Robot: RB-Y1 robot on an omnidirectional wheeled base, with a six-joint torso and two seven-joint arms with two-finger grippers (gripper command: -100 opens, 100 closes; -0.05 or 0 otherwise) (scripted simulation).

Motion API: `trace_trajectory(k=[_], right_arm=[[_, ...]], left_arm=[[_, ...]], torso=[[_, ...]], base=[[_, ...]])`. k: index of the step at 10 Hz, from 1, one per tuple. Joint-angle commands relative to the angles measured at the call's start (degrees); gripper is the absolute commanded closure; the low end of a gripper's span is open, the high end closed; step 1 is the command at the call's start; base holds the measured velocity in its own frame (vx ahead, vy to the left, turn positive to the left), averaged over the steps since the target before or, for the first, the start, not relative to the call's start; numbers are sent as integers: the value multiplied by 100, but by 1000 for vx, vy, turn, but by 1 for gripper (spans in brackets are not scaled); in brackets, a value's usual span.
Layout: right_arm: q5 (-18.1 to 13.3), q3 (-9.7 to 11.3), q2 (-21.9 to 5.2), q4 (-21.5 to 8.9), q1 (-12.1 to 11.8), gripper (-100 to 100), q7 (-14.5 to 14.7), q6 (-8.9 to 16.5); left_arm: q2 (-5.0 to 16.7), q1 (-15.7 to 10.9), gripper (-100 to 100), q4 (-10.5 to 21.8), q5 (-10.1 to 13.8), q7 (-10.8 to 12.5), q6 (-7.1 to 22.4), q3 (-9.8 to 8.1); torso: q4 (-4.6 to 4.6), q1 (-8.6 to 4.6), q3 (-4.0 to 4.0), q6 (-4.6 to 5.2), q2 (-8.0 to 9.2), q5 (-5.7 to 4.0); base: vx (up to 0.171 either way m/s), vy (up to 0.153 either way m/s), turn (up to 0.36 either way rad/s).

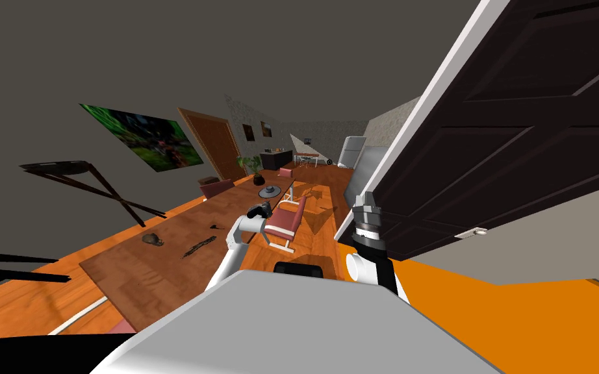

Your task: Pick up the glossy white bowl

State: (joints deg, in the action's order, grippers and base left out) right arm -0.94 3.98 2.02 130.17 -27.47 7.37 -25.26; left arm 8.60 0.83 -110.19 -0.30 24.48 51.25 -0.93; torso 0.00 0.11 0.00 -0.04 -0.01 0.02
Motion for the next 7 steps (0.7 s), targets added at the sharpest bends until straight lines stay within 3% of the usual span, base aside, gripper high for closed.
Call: trace_trajectory(k=[1, 7], right_arm=[[0, 0, 0, 0, 0, 0, 0, 0], [0, 0, 0, 0, 0, 0, 0, 0]], left_arm=[[31, -120, -100, 135, 55, 5, 286, -51], [67, -356, -100, 501, 148, -24, 1145, -161]], torso=[[0, 0, 0, 0, 0, 0], [-2, 14, -4, 0, -6, 3]], base=[[6, 32, -38], [20, 54, -30]])
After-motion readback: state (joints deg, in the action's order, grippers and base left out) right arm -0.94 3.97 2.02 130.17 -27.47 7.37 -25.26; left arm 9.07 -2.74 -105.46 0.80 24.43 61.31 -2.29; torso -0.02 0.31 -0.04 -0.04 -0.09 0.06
